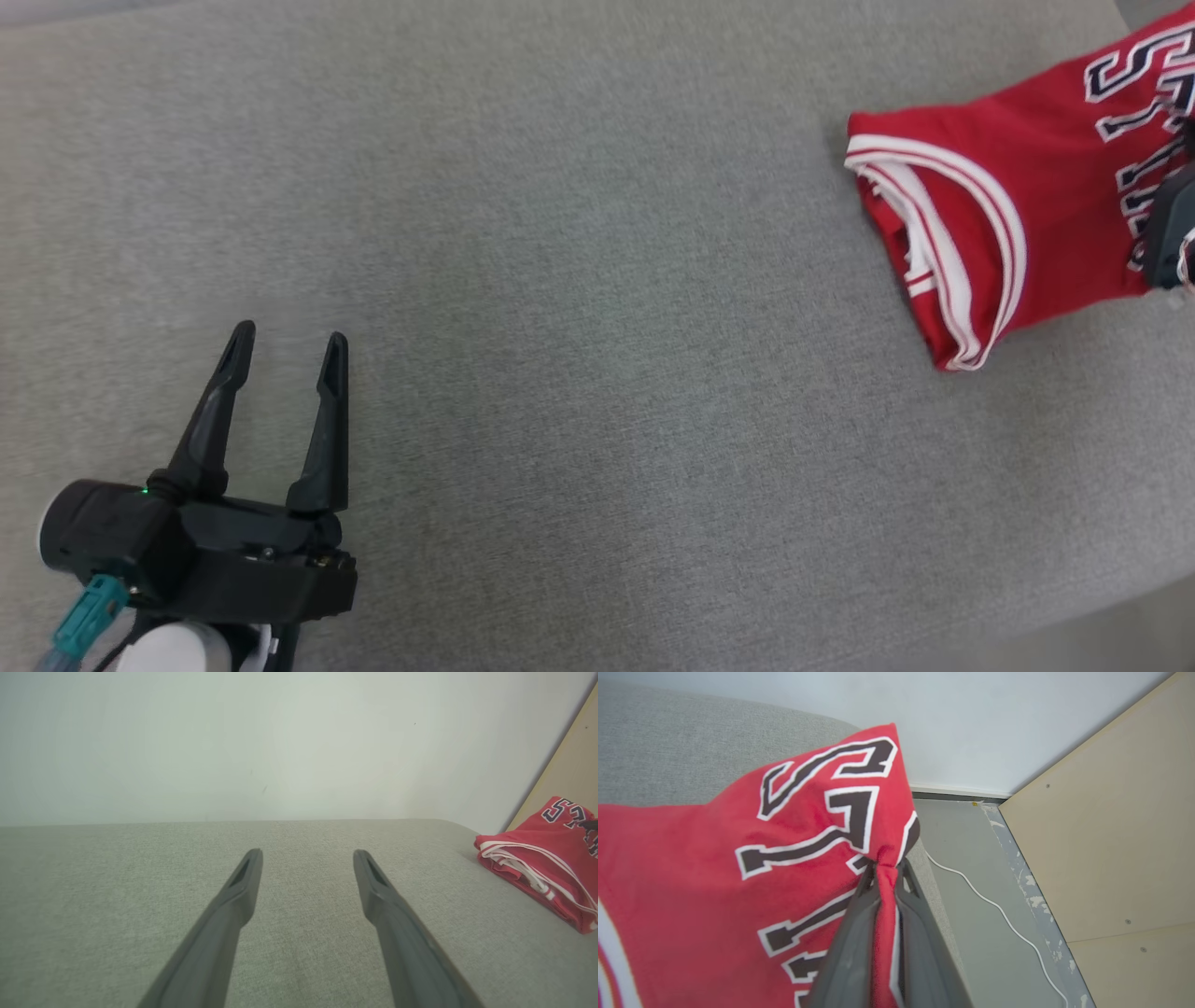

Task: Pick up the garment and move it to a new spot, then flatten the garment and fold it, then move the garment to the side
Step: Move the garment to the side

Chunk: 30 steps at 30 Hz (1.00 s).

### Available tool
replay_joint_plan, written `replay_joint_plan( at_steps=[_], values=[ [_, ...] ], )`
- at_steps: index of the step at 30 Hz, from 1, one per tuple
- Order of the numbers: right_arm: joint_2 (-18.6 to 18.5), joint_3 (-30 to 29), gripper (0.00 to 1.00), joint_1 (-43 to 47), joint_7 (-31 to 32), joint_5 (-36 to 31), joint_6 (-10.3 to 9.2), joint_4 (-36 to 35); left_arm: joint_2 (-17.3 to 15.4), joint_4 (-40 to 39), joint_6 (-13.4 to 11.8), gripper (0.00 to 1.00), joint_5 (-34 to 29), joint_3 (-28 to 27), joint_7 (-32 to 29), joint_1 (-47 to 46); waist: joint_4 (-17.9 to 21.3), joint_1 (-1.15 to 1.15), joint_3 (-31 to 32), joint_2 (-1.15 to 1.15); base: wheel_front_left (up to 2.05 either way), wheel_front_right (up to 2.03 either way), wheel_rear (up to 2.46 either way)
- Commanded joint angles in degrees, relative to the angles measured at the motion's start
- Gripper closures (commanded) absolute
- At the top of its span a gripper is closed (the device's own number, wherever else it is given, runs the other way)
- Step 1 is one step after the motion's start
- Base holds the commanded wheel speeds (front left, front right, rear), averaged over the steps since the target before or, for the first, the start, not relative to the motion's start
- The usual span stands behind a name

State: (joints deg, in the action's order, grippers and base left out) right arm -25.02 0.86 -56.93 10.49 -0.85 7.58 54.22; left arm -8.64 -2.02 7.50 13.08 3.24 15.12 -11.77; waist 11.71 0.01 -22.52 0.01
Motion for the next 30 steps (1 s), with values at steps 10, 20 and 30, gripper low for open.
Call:
replay_joint_plan(
  at_steps=[10, 20, 30],
  values=[
    [-1.02, -2.64, 1.00, -4.55, -5.16, -4.89, -0.18, 0.81, -4.21, -3.31, -0.05, 0.00, -0.13, 0.50, 0.01, -1.28, 4.47, -0.01, -6.58, -0.01, 0.00, 0.00, 0.00],
    [0.55, -5.27, 0.00, -4.76, -9.10, -9.09, -0.18, 2.28, -4.57, -2.96, -0.05, 0.00, 0.20, 0.57, 0.02, -1.49, 3.77, -0.01, -5.73, -0.01, 0.00, 0.00, 0.00],
    [2.97, -4.80, 0.00, -1.59, -15.88, -8.40, -0.17, 3.87, -1.12, -0.24, -0.05, 0.00, 1.45, -1.03, 0.03, 1.59, -0.33, -0.01, 2.92, -0.01, 0.00, 0.00, 0.00]
  ],
)
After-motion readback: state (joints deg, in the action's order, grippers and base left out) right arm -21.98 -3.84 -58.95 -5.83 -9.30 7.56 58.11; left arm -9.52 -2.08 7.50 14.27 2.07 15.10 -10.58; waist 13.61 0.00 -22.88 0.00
